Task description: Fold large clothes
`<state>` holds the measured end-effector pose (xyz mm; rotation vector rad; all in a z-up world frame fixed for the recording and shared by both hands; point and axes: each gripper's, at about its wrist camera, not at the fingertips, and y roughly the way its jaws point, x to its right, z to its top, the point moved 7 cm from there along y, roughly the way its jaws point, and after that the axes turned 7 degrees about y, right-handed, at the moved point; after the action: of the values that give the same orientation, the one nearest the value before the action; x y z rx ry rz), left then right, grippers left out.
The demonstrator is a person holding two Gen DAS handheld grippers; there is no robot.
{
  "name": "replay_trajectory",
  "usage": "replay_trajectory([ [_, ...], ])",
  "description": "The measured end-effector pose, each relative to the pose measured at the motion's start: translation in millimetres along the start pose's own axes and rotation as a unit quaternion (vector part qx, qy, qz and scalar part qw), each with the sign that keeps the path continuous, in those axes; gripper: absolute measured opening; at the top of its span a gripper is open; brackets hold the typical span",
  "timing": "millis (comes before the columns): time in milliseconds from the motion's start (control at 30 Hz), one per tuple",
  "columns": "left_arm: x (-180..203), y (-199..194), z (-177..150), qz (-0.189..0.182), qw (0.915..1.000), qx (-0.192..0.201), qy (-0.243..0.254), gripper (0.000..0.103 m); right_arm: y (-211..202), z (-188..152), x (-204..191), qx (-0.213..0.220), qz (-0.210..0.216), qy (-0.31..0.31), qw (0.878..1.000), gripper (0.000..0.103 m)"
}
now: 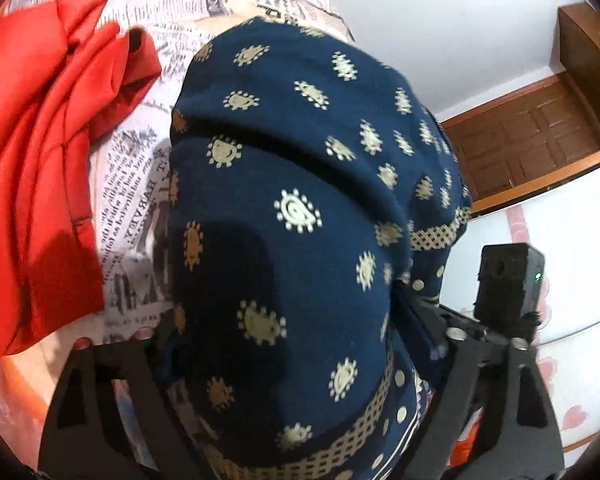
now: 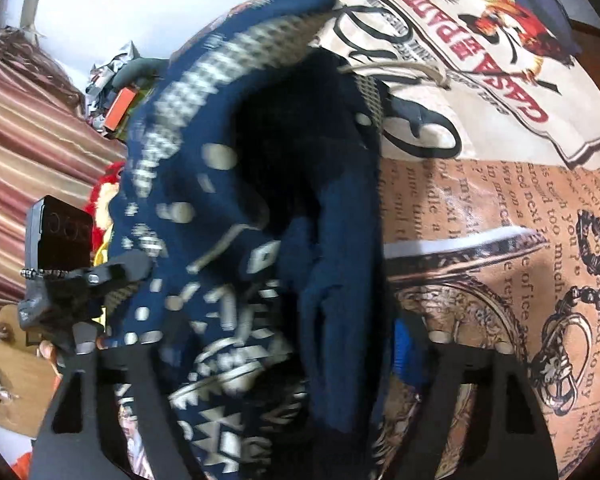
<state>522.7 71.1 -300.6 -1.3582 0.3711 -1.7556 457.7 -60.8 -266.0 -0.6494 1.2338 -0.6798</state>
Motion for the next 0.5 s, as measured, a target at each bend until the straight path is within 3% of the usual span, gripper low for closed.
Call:
replay_trajectory([
  [67, 5.1, -8.3, 0.6, 0.007, 0.9999, 0.004, 0.008, 0.071, -4.7, 0.0, -6.4, 0.005, 0.001, 0.000, 1.000, 0.045],
  [133, 11.2, -20.1, 2.5, 0.008, 0.9998, 0.012, 0.013, 0.068, -11.9, 0.4, -17.1, 0.008, 0.012, 0.002, 1.000, 0.036],
  [300, 22.1, -63.1, 6.7, 0.006, 0.9989, 0.039, 0.026, 0.066, -27.3, 3.5, -62.9, 0.022, -0.001, -0.043, 0.999, 0.033],
  [500, 24.0, -140.9, 26.0, 0.017, 0.9939, 0.096, 0.052, 0.066, -32.6, 14.7, -131.4, 0.050, 0.026, -0.092, 0.994, 0.033],
])
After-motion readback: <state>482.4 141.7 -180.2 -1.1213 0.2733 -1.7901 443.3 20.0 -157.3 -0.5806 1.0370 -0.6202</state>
